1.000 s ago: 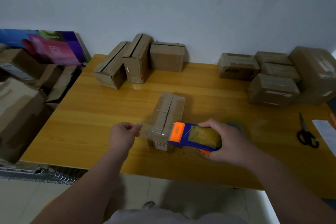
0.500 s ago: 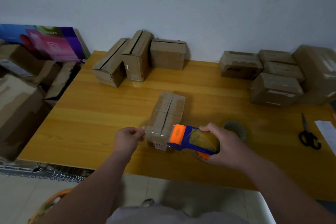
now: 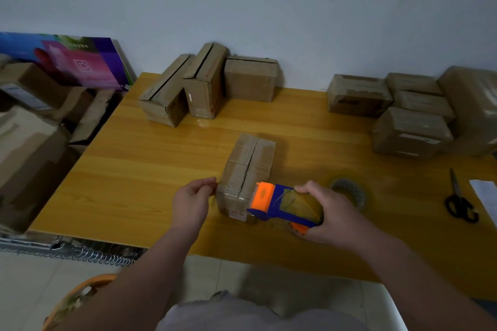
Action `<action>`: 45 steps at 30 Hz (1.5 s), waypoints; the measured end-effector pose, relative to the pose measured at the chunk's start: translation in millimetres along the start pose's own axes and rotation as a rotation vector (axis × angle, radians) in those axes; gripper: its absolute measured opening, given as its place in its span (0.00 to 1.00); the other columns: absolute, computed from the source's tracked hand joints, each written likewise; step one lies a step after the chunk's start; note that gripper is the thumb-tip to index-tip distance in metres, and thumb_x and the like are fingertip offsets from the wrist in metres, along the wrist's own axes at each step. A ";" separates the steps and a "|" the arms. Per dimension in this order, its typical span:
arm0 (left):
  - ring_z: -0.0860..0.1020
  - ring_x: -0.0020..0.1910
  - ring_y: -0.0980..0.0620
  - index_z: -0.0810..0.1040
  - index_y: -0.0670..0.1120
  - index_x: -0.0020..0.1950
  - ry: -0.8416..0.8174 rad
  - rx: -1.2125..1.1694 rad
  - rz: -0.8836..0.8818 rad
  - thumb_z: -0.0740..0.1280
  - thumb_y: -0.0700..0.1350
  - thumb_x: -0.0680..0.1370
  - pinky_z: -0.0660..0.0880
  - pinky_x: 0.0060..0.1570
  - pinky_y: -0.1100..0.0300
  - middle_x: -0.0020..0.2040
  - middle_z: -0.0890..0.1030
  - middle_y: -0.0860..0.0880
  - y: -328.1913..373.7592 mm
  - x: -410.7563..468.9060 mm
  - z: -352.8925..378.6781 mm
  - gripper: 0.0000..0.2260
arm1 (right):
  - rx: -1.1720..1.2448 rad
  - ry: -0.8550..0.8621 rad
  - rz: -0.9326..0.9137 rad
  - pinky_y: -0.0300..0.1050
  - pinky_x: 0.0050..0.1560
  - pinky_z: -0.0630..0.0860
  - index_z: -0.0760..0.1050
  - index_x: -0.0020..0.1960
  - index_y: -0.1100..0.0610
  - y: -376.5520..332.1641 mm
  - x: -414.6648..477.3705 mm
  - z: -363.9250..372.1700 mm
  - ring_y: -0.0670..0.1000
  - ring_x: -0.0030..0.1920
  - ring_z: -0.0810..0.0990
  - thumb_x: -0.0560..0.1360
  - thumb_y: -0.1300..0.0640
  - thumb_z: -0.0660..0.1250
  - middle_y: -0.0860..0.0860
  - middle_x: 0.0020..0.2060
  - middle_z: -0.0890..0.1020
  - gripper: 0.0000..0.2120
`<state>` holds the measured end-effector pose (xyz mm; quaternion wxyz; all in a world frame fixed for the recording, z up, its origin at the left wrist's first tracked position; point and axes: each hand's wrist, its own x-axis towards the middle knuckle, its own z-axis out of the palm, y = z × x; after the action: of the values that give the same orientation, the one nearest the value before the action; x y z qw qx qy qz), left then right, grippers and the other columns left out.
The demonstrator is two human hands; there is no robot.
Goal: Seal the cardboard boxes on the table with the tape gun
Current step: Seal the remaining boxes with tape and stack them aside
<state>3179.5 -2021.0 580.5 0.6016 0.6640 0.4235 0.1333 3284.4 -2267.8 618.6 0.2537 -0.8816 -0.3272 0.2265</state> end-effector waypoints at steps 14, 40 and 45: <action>0.39 0.77 0.53 0.41 0.48 0.79 -0.407 1.084 0.691 0.57 0.54 0.79 0.35 0.72 0.53 0.76 0.39 0.54 7.2 -25.2 0.8 0.34 | 0.012 0.034 -0.002 0.42 0.52 0.77 0.63 0.64 0.39 1.8 -1.7 8.1 0.44 0.59 0.72 0.65 0.47 0.78 0.41 0.60 0.70 0.34; 0.36 0.72 0.60 0.40 0.51 0.78 -0.578 1.269 0.816 0.62 0.51 0.77 0.32 0.69 0.64 0.73 0.36 0.56 6.9 -20.5 3.1 0.38 | 0.106 -0.090 0.081 0.29 0.33 0.72 0.67 0.59 0.39 9.0 -46.0 -46.2 0.33 0.41 0.78 0.64 0.56 0.78 0.41 0.47 0.76 0.31; 0.37 0.72 0.59 0.42 0.51 0.78 -0.569 1.267 0.798 0.63 0.51 0.76 0.33 0.70 0.63 0.76 0.39 0.54 5.8 -21.5 4.8 0.38 | -0.028 -0.210 0.157 0.43 0.38 0.81 0.66 0.63 0.38 1.6 -22.4 -26.6 0.47 0.44 0.80 0.64 0.57 0.76 0.47 0.52 0.74 0.33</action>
<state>3172.1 -2039.3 591.8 0.1022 0.9893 -0.0203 -0.1019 3284.9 -2292.4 643.3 0.1875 -0.8794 -0.2850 0.3322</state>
